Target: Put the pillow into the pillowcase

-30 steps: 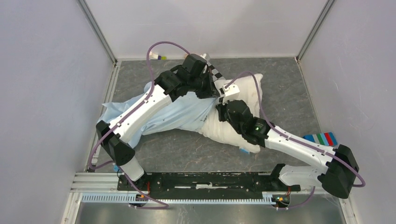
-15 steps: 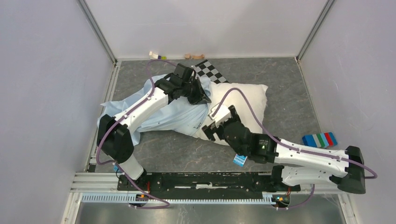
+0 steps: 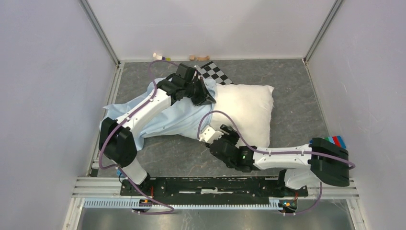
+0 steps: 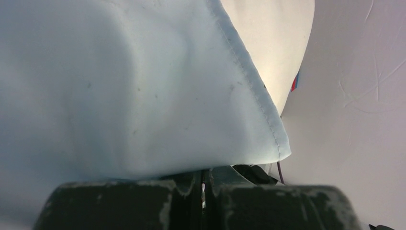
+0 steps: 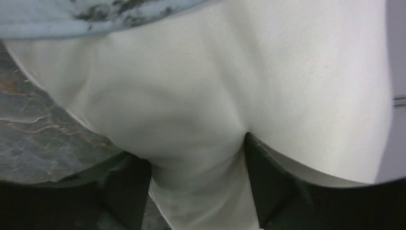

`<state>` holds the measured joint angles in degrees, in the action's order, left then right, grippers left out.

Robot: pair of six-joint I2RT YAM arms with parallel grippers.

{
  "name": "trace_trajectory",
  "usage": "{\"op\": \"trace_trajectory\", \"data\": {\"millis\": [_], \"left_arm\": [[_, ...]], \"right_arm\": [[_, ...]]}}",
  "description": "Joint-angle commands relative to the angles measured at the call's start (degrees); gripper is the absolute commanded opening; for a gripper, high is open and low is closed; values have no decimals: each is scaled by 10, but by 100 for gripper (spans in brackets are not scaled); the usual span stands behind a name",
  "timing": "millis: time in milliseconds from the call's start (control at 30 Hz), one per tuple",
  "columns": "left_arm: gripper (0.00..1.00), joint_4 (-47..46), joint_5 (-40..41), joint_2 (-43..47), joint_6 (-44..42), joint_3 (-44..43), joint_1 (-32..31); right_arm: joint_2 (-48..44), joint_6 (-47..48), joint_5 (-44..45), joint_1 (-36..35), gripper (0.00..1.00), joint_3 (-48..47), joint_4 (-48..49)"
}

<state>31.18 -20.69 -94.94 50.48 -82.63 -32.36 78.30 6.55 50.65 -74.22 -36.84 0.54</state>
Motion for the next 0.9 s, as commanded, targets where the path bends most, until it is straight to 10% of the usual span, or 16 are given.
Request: {"op": "trace_trajectory", "data": {"millis": [0, 100, 300, 533, 867], "left_arm": [[2, -21, -5, 23, -19, -31, 5], [2, -6, 1, 31, -34, -51, 4], [19, 61, 60, 45, -91, -138, -20], [86, 157, 212, 116, -163, -223, -51], [87, 204, 422, 310, -137, 62, -130]], "right_arm": [[-16, 13, 27, 33, 49, -74, 44], [-32, -5, -8, 33, 0, -153, -3], [-50, -64, -114, 63, 0, -290, -109], [-45, -173, -288, 174, 0, -369, -167], [-6, -214, -399, 233, 0, -458, -190]]}}
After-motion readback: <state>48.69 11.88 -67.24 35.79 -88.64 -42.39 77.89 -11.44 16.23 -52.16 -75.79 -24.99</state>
